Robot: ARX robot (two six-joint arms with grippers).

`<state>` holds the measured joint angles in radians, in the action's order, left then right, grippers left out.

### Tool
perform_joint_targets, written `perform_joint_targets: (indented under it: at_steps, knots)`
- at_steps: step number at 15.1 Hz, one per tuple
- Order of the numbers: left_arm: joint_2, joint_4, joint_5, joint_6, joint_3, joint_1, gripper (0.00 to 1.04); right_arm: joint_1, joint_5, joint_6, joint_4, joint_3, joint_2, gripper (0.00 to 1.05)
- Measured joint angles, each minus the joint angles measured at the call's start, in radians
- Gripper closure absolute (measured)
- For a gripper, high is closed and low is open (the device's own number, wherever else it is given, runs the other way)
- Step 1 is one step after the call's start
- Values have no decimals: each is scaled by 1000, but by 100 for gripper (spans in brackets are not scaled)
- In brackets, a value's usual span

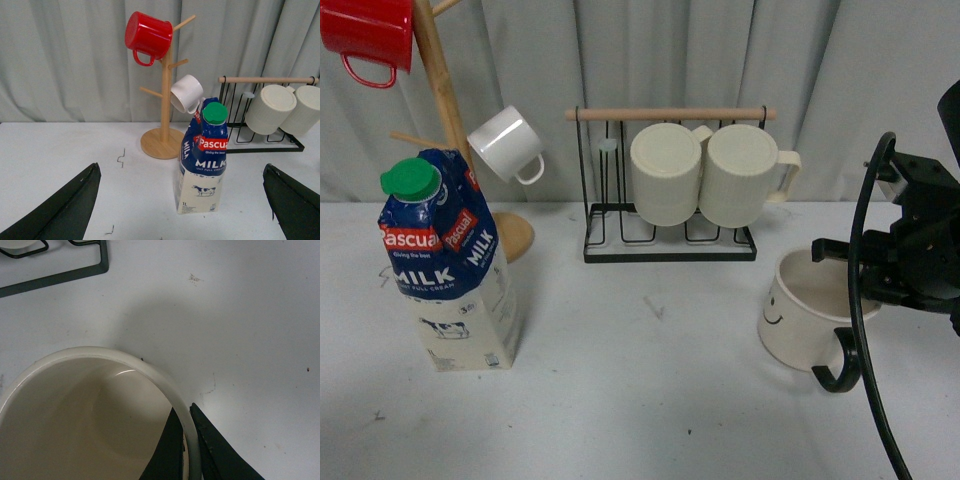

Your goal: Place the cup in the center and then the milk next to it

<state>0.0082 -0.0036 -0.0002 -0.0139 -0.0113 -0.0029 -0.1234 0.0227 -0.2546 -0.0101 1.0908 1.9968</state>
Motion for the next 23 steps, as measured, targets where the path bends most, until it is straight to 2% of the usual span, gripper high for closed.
perform_joint_targets:
  at_steps: [3,9,12,17,23]
  knots:
    - [0,0,0,0,0,0,7,-18,23,0,-44,6,-82,101]
    - [0,0,0,0,0,0,7,-226,-46,-19,-134,94,-55,101]
    - [0,0,0,0,0,0,7,-277,-87,-47,-152,126,-14,101]
    - [0,0,0,0,0,0,7,-268,-119,-83,-194,200,80,101]
    - [0,0,0,0,0,0,7,-249,-124,-97,-165,221,104,101]
